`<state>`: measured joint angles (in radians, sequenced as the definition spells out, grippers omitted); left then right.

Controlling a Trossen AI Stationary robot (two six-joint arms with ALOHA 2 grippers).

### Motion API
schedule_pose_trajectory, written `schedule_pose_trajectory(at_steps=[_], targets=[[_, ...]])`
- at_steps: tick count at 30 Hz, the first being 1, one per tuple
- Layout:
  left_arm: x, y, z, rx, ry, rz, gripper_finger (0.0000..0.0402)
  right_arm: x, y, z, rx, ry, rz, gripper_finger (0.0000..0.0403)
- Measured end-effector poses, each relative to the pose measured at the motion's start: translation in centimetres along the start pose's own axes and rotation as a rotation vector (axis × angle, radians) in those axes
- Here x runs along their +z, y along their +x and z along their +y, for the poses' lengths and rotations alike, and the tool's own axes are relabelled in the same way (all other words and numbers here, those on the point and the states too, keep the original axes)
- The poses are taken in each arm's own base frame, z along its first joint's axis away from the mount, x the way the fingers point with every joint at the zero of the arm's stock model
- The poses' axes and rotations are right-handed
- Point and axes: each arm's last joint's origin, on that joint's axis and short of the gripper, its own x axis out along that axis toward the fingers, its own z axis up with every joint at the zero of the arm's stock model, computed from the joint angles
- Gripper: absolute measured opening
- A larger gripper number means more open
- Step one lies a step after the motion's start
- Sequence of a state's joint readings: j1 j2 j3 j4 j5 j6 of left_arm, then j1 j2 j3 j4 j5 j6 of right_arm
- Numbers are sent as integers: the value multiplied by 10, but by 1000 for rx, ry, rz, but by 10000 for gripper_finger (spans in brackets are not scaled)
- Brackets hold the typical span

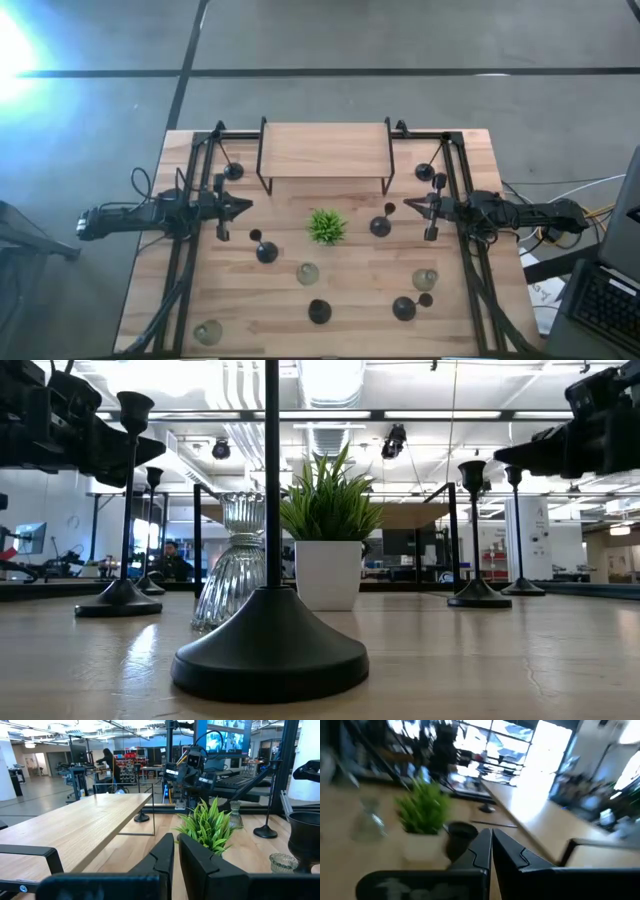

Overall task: Pick & Place candle stick holders
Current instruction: Put the large black candle holder on the shelf

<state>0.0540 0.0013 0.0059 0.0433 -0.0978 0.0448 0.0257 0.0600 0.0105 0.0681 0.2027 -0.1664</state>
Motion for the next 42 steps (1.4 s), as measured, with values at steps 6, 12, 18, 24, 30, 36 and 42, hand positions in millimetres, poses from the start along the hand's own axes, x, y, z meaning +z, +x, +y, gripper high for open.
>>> schedule_pose_trajectory(at_steps=[6, 12, 18, 24, 30, 36, 42], targets=[[0, 0, 0, 0, 0, 0, 32, 19, -2, -3, 2, 193, -202, 9], [0, 0, 0, -1, 0, 0, 32, 44, -11, -7, 72, 349, -474, 9], [0, 0, 0, 0, 0, 0, 32, 83, -23, -5, 418, 171, -600, 8], [0, 0, 0, 0, 0, 0, 32, 113, -6, -13, 214, 216, -197, 8], [0, 0, 0, 0, 0, 0, 32, 115, 21, -20, -189, 252, 291, 8], [0, 0, 0, 0, 0, 0, 32, 89, 24, -23, -572, 274, 546, 9], [0, 0, 0, -1, 0, 1, 32, 60, 9, -18, -743, 325, 580, 9]])
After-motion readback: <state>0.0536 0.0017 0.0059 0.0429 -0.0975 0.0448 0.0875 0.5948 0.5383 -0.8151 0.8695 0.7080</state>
